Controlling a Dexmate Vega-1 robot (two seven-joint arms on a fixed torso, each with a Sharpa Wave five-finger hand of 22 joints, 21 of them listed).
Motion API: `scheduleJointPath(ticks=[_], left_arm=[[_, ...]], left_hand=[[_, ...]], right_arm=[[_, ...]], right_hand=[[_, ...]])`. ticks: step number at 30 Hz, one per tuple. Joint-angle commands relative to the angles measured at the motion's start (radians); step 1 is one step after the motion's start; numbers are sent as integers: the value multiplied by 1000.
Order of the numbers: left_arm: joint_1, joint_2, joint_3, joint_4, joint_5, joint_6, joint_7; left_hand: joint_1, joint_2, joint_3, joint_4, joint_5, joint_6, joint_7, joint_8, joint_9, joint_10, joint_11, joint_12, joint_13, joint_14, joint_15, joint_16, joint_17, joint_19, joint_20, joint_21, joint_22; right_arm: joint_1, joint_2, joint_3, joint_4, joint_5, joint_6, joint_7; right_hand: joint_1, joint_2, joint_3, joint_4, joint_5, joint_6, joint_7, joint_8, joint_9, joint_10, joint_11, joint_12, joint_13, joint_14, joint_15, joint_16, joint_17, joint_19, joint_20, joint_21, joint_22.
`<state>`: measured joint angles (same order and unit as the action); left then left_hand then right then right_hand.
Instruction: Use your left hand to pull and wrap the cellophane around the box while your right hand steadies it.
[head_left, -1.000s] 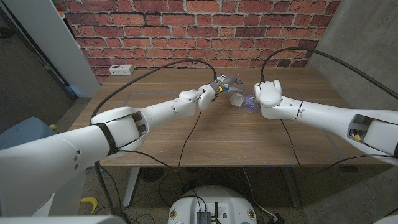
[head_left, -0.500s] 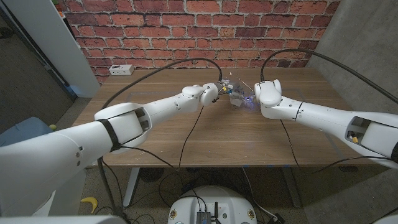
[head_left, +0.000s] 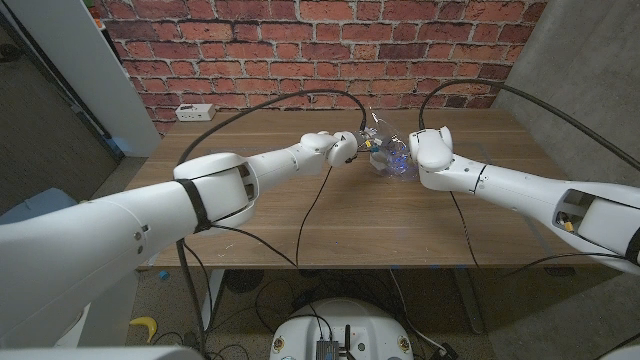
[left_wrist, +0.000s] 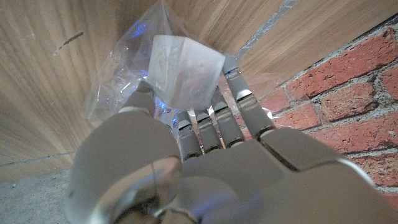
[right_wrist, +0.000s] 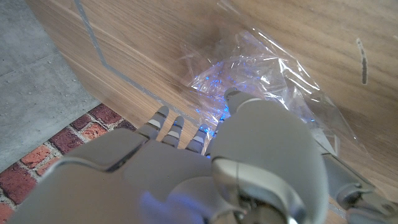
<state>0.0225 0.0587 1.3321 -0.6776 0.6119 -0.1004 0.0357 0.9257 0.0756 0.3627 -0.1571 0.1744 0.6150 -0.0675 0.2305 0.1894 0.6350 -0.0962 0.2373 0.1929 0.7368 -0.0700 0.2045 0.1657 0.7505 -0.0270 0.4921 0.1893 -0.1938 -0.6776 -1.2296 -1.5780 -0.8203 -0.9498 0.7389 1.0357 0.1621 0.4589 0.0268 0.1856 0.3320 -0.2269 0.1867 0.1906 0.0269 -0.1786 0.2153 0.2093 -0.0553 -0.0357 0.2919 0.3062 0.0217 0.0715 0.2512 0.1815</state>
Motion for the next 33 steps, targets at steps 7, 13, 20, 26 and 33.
scheduleJointPath(ticks=[7,13,20,26,33], left_arm=[[63,124,-56,-238,12,87,45],[146,199,-146,-365,3,88,199],[214,235,-211,-430,11,48,343],[262,257,-261,-470,15,15,440],[299,281,-297,-530,29,45,443]], left_hand=[[-182,8,-59,90,-1,-228,-49,-59,-1,-219,51,-59,12,-254,31,-33,15,-301,185,-126,2],[-266,-3,-87,107,0,-353,-68,-58,-3,-359,65,-54,14,-392,72,-32,16,-424,215,-190,4],[-289,-4,-93,108,0,-411,-71,-60,-3,-401,72,-52,15,-441,85,-33,17,-473,222,-215,5],[-299,-5,-95,110,0,-413,-68,-54,-3,-396,76,-44,16,-450,88,-29,17,-483,224,-221,5],[-305,-5,-97,110,0,-419,-67,-53,-3,-394,72,-40,16,-452,89,-27,17,-486,222,-224,6]], right_arm=[[-17,12,26,12,-36,14,17],[-27,7,36,3,-43,20,17],[-37,2,43,-17,-65,6,30],[-53,-12,59,-52,-80,-8,36],[-108,-43,115,-127,-85,-24,-39]], right_hand=[[-1,9,1,-12,8,7,3,6,3,6,-3,3,1,3,-41,-2,-1,9,1,-1,-1],[4,12,2,-21,10,6,3,5,3,3,-3,1,0,3,-40,-3,-5,10,1,-3,-1],[9,13,2,-30,11,3,4,4,3,1,-2,0,0,1,-39,-6,-9,12,3,-4,-1],[11,4,-4,-44,12,-8,4,0,2,-5,4,-4,0,-1,-33,-10,-16,15,9,-5,-1],[-60,-13,-52,-20,8,-43,6,-6,2,-14,20,-7,0,-2,-21,-16,-26,22,25,-12,-1]])
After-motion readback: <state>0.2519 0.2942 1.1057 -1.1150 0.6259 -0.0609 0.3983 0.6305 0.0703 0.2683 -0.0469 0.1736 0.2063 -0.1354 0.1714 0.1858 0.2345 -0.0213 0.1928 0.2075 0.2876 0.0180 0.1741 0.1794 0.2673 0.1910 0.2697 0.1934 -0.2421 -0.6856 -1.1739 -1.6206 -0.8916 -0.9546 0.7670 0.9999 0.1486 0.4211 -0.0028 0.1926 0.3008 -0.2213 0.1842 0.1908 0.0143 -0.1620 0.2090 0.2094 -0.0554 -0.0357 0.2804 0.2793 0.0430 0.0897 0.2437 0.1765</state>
